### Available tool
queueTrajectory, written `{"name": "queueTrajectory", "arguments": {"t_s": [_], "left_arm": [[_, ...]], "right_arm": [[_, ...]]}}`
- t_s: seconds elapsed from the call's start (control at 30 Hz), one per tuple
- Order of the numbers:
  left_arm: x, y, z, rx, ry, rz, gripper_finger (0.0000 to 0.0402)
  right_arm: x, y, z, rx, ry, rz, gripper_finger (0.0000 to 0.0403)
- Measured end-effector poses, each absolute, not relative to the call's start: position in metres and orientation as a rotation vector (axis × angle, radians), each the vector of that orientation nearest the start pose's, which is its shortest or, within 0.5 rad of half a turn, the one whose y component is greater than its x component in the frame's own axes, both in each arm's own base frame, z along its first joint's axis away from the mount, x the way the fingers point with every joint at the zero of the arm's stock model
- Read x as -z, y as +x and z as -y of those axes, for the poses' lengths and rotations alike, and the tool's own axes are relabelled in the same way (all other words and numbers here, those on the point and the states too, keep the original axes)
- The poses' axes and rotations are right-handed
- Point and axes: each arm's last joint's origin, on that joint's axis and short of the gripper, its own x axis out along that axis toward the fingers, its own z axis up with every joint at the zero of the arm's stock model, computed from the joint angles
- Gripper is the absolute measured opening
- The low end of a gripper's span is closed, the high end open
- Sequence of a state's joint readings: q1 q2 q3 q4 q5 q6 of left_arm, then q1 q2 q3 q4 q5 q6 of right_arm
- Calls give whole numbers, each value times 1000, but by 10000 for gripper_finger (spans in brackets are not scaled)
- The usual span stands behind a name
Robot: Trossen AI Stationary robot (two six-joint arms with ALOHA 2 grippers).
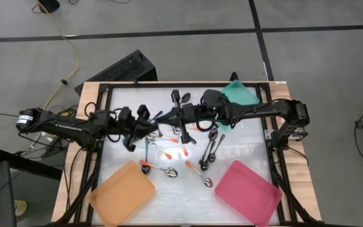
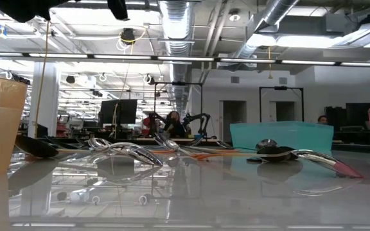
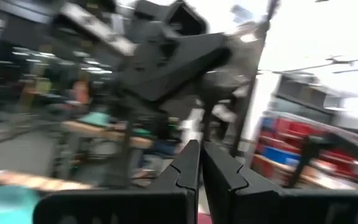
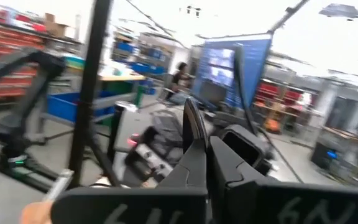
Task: Sort silverware by color (type)
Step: Put the black spoon into the orange bin
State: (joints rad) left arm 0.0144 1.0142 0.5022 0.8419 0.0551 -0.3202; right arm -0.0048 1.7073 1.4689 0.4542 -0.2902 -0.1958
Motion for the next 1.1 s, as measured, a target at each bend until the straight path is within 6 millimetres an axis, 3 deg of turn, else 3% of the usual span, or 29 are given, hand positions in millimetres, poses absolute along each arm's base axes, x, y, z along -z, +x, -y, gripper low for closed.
{"name": "queueTrajectory", "arguments": {"t_s": [0.27,0.63,0.93,1.1], "left_arm": [[-292,209,-15,-172,-311,325,33],[-337,148,-15,-146,-306,596,38],[-358,102,-11,-93,-338,809,39],[-363,84,-10,-85,-326,877,39]], "right_arm": [[-390,398,-13,-234,-212,247,5],[-370,409,-32,-292,-189,160,5],[-307,468,-50,-375,-32,291,5],[-291,508,-58,-436,29,329,5]]}}
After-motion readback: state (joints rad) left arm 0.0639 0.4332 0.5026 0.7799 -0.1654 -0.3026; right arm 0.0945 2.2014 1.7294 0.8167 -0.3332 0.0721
